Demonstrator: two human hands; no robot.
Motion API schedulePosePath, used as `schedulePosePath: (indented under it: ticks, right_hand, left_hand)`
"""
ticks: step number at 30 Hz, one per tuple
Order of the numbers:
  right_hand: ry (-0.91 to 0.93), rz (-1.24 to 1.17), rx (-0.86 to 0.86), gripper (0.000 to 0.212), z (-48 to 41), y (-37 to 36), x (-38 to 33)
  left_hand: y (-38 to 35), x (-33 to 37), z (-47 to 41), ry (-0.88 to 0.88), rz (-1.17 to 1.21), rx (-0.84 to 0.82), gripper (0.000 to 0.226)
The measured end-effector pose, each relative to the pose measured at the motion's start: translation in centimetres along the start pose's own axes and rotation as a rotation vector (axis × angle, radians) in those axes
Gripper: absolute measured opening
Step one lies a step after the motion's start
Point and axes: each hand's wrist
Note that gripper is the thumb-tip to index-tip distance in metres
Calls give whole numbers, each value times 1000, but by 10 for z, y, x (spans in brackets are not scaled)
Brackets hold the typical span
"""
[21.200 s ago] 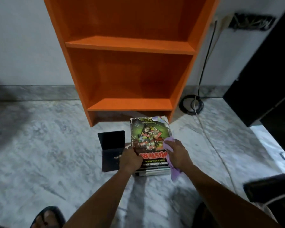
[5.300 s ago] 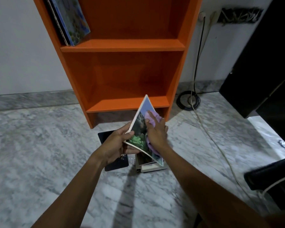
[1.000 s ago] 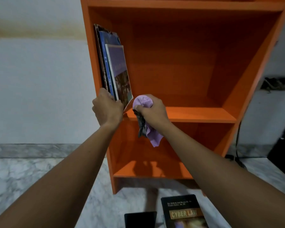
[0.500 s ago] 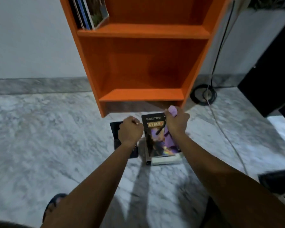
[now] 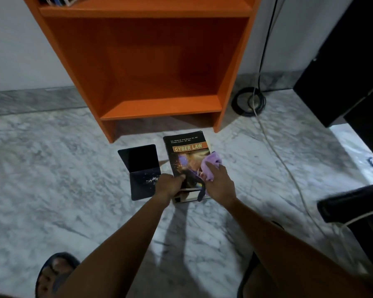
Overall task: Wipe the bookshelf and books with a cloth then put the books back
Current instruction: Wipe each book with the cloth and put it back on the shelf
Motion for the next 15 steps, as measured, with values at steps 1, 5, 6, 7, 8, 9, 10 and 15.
schedulePosePath:
  ticks: [1,5,6,7,8,9,10,15]
  right_hand:
    - [6,-31,9,50,4,0,3]
    - [115,-133,65,43,24,-10,-3]
    - [164,-176,90,43,31,-11,-10]
    - [216,-222,107,45,39,-11,-17]
    - [263,-258,121,49,45,-12,-24]
    - [303,-293,124,51,50,-9,-34]
    - [331,-333,117,52,51,-6,-43]
    - [437,-433,86,48,28,22,-107]
  left_hand:
    - [1,2,1,13,82,-55,14]
    - [11,17,19,3,300,-256,26]
    - [16,19,22,-20,328,-278,32]
    - [22,22,25,-40,355,-293,37]
    - [29,25,26,-61,378,-310,42]
    - [37,28,28,-96,383,-334,46]
    - [45,33,32,-135,380,-363,50]
    - [86,56,62,-280,326,-498,58]
Point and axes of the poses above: each hand's wrist, its own z-axis away from the middle knuckle, its own y-axis out of the back of the hand, x = y × z, and after that the axes turned 5 degrees about x, right-handed
